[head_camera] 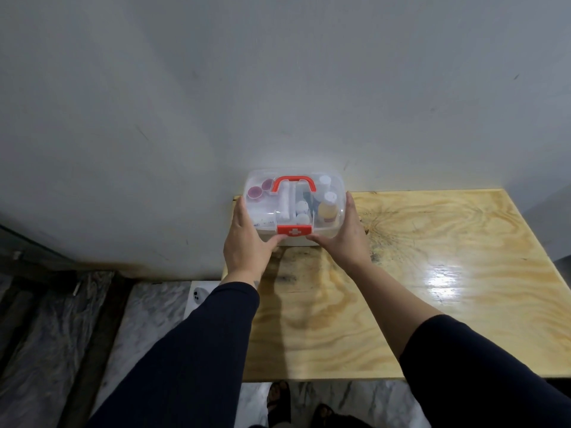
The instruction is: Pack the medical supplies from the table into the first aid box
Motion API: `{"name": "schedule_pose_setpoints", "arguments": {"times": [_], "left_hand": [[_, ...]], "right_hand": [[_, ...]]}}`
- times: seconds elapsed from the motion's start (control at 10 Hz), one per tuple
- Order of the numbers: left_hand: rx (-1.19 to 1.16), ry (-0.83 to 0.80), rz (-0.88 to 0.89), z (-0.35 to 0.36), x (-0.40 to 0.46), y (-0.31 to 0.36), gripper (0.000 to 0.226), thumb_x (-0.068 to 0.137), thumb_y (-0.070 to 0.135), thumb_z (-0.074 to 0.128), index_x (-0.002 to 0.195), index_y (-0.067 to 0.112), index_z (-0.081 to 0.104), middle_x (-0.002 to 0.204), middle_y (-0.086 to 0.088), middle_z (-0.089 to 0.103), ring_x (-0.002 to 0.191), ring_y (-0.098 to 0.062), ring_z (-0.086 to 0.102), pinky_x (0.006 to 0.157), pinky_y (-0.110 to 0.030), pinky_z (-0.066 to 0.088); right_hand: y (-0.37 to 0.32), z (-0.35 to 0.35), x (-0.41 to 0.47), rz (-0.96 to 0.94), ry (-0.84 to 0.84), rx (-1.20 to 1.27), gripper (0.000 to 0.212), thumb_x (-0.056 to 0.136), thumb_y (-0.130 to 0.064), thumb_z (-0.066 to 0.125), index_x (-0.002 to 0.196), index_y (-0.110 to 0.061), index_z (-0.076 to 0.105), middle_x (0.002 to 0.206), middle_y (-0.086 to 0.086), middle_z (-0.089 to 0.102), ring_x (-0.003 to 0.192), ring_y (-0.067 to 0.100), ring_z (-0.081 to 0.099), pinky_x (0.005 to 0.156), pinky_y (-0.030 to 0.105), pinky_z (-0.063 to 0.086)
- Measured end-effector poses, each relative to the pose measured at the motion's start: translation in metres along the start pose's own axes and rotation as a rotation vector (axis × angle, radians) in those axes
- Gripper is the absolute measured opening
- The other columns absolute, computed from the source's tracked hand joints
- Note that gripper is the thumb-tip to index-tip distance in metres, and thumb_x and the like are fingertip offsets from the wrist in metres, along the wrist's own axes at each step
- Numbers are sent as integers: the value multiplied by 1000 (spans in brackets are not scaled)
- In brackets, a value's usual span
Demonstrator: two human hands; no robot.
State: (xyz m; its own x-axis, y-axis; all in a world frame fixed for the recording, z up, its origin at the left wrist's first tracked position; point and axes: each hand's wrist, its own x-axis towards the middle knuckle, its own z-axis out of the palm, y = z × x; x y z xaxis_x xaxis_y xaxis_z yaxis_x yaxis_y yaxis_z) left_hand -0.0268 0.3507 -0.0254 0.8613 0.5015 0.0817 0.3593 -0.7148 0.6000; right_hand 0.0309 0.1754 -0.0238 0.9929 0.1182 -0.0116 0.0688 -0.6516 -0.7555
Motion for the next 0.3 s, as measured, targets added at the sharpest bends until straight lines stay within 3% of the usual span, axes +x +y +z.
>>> {"name": "schedule_pose_setpoints", "arguments": {"times": [0.1, 0.2, 0.3], "left_hand": [[34, -20, 16, 2, -1, -4, 117, 65, 57, 79, 150, 18, 10, 154, -2, 33, 128, -24, 49, 87, -36, 51], [18, -101, 11, -9, 6, -1, 119, 64, 59, 77, 151, 25, 3, 156, -4, 27, 134, -27, 41, 95, -41, 50], [-26, -214, -38, -22, -9, -14, 122, 70, 57, 72, 151, 25, -14, 162, 3, -1, 147, -28, 5, 114, -50, 25]], "right_hand": [[0, -1, 3, 1, -14, 30, 120, 53, -52, 85, 146, -24, 14, 147, -1, 39, 132, 21, 44, 100, 47, 49], [-7, -9, 2, 29, -94, 50, 128, 57, -41, 87, 150, -23, 1, 156, 4, 26, 141, 24, 31, 111, 47, 37], [-5, -24, -4, 34, -172, 65, 126, 65, -29, 85, 150, -16, -7, 159, 4, 15, 145, 23, 20, 115, 40, 26]]}}
